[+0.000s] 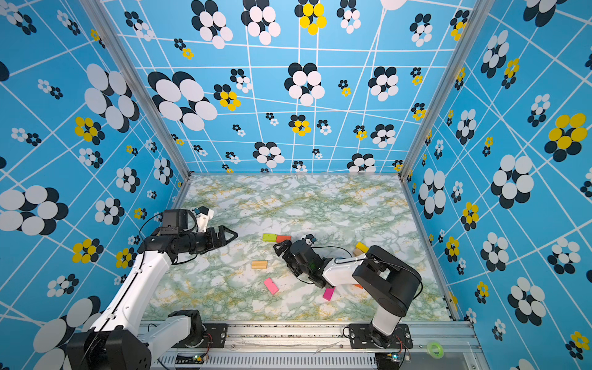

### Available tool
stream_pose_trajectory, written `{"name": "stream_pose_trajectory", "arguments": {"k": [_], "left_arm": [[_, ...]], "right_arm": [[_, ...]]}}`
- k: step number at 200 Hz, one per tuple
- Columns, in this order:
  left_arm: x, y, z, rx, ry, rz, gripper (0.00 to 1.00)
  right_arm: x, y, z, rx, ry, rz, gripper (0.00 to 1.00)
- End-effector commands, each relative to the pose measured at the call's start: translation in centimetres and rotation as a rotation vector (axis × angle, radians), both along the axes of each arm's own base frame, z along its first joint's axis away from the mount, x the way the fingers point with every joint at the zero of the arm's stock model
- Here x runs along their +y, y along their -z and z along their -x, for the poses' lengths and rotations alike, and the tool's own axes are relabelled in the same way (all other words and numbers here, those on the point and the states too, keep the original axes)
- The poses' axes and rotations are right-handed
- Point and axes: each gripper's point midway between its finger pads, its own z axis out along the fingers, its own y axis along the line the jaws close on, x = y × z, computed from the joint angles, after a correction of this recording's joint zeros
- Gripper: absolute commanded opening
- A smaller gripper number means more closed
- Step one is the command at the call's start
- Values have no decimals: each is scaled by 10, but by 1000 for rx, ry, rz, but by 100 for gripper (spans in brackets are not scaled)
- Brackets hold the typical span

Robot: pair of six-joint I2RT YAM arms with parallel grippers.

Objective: Assemble the number 7 with building blocks
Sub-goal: Assemble the building block at the center of the board.

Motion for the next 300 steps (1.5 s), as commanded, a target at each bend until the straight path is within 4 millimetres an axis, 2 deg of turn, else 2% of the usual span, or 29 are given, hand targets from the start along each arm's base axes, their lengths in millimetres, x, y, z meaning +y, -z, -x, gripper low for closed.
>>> {"name": "stream_pose_trajectory", "arguments": {"k": [1,300], "left_arm": [[-2,-3,3,-26,19,-16,99],[-3,-4,4,-31,27,-21,99]], "right_arm": [[-12,26,1,44,33,60,99],[-11,39,-6,64,36,62,99]]}}
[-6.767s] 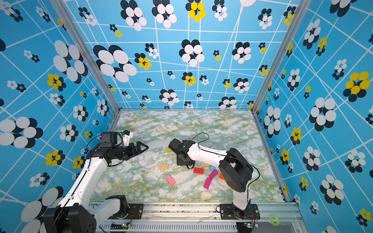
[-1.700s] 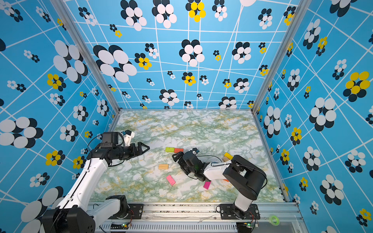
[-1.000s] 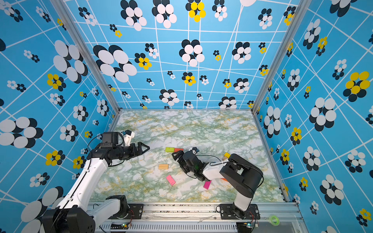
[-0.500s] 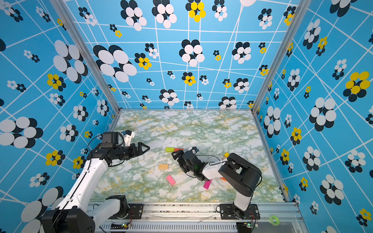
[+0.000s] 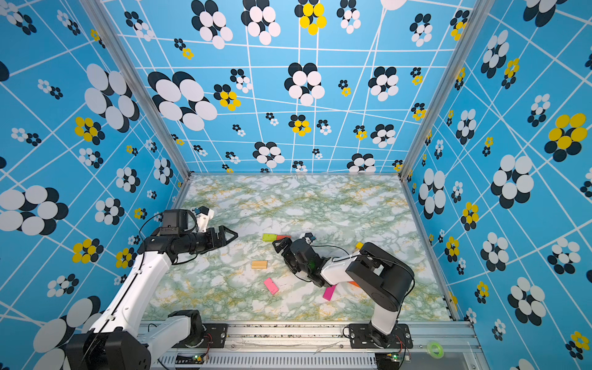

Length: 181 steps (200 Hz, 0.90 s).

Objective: Assemble the number 7 with building blocks
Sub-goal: Assemble the building block at the center of the board.

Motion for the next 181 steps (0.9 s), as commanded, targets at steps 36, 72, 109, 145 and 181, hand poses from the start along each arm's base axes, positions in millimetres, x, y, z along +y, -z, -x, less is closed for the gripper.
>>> {"name": "stream_pose_trajectory", "arguments": {"k": [36,72,109,145,181], "left_arm": [[-2,-2,3,-24,21,-18,99],[-2,-2,3,-24,22,-18,99],[-2,0,3,-18,23,-19,99],[-8,5,2,11,30,35,100],[-27,18,-9,94,35,144,97]], "right_arm": [[-13,41,7,94,-4,107,99],[-8,34,15,101,-42,101,99],[-21,14,34,118,-132,230,99],[-48,1,30,137,-273,361,99],[-53,-11,-1,80,-431,332,99]]}}
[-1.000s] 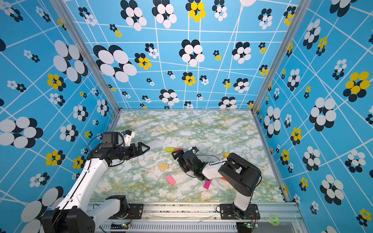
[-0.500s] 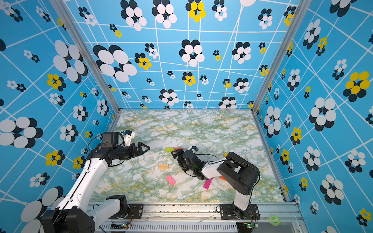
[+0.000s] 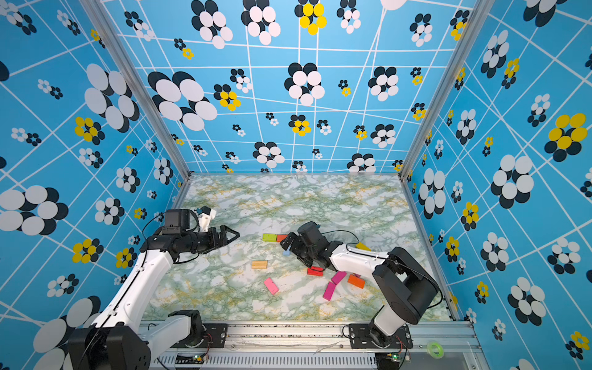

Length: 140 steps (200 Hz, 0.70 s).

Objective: Assemble the number 7 with building blocks
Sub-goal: Assemble the building block at the center of the board.

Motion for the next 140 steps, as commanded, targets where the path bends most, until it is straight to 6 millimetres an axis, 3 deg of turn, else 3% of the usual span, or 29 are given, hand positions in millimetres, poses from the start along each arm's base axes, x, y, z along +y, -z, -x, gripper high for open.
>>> {"name": "stream_pose_trajectory", "arguments": {"k": [1,37,60,88,140], "left_arm": [[-17,10,-5,58,17,85,97],[-51,19,-24,82,25,118,98],[-70,39,-38,119,36,112,98],[-76,60,-56,156,18,110,98],[-91,71,-66,166,34,77,98]], "right_arm": [[-5,7,3,32,-216,56,99],[-8,7,-19,18,-335,48,99],[2,9,-28,21,-403,-8,99],[14,12,-32,40,-450,-49,99],[22,23,-37,62,-458,-83,99]]}}
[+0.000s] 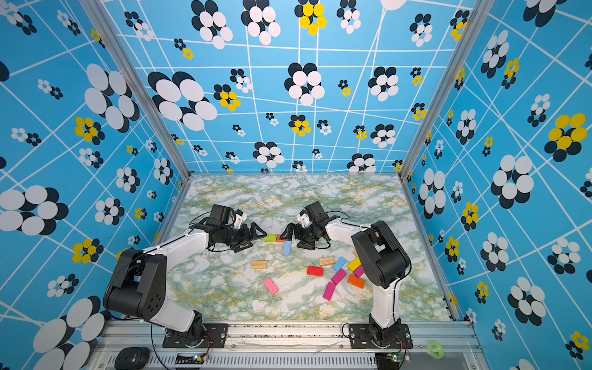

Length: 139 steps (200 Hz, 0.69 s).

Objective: Assemble the number 7 with building blocks
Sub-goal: Assemble the building block at the center of the board.

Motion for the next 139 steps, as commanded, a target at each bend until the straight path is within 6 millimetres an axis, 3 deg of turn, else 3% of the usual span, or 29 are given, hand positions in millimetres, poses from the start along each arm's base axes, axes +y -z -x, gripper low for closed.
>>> {"name": "stream_pose_trajectory", "arguments": {"k": [1,139], "left_arm": [[-8,-10,-18,-56,-4,-3,98],[4,1,-20,-35,-20,-15,97]], "right_arm": [[7,1,1,17,-36,-34,99],[14,18,-6,59,29,-79,99]]}}
